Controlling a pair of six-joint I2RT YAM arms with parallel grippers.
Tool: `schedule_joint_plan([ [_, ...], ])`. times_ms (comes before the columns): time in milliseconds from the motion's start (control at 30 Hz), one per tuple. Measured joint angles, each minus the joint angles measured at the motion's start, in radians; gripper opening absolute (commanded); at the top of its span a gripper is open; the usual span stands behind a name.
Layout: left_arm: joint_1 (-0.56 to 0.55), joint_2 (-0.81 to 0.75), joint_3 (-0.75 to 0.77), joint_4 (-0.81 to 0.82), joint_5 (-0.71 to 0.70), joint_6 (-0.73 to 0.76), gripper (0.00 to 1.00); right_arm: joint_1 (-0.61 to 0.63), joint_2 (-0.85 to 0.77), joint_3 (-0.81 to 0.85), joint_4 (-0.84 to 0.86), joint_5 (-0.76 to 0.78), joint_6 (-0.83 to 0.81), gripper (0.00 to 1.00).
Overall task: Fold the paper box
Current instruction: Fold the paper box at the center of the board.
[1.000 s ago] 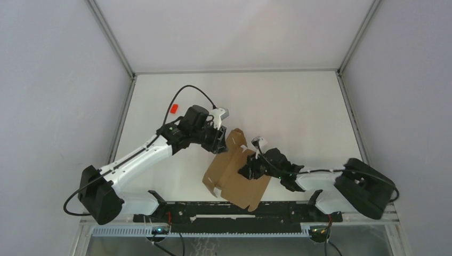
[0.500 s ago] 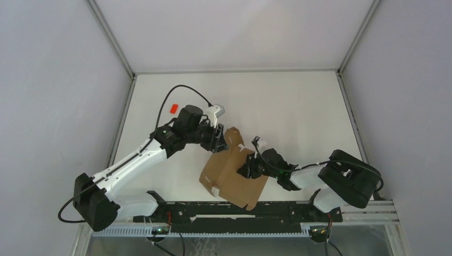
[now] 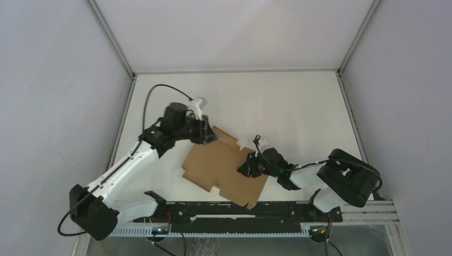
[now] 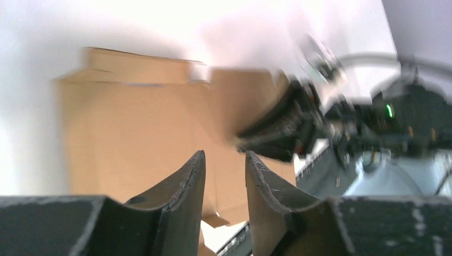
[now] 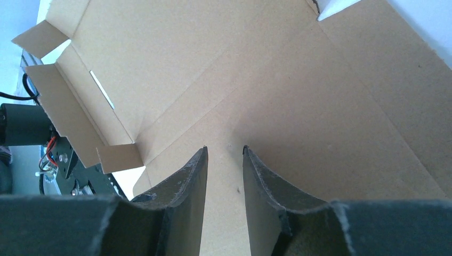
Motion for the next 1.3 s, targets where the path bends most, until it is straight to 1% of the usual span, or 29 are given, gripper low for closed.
schedule_joint_plan([
  [33,0.051,-0.016,-0.004,0.0,-0.008,-0.017,0.4,-0.001,0.0,0.0,0.002,0.0,0.0,0.39],
  [67,0.124,-0.034,-0.015,0.005,-0.02,-0.038,0.4,-0.002,0.0,0.0,0.003,0.0,0.001,0.39],
  [167,0.299,-0.065,-0.071,0.008,-0.094,-0.099,0.31,-0.007,0.005,0.0,0.011,-0.003,0.001,0.39],
  [200,0.333,-0.067,-0.091,0.004,-0.122,-0.117,0.26,-0.008,0.008,0.0,0.014,-0.003,0.002,0.39],
  [233,0.36,-0.065,-0.118,0.001,-0.158,-0.135,0.19,-0.008,0.011,0.0,0.019,-0.004,0.002,0.39],
  [300,0.382,-0.042,-0.161,-0.014,-0.212,-0.169,0.07,-0.008,0.014,0.0,0.025,-0.007,0.002,0.39],
  [400,0.384,0.032,-0.201,-0.012,-0.261,-0.203,0.0,-0.01,0.015,0.0,0.027,-0.013,0.001,0.39],
  [533,0.384,0.135,-0.255,0.017,-0.296,-0.227,0.0,-0.011,0.015,0.0,0.028,-0.016,0.002,0.39],
  [633,0.376,0.17,-0.274,0.024,-0.303,-0.232,0.0,-0.011,0.015,-0.001,0.029,-0.017,0.002,0.39],
  [833,0.356,0.15,-0.274,0.052,-0.289,-0.232,0.01,-0.012,0.018,-0.002,0.035,-0.019,0.002,0.39],
  [900,0.34,0.133,-0.272,0.056,-0.28,-0.231,0.03,-0.012,0.019,-0.002,0.035,-0.019,0.002,0.39],
  [1067,0.277,0.079,-0.256,0.062,-0.247,-0.233,0.05,-0.012,0.019,-0.002,0.035,-0.019,0.002,0.39],
  [1200,0.228,0.074,-0.227,0.082,-0.219,-0.234,0.05,-0.012,0.019,-0.002,0.035,-0.019,0.002,0.39],
  [1300,0.192,0.063,-0.22,0.089,-0.201,-0.243,0.08,-0.012,0.019,-0.002,0.035,-0.019,0.002,0.39],
])
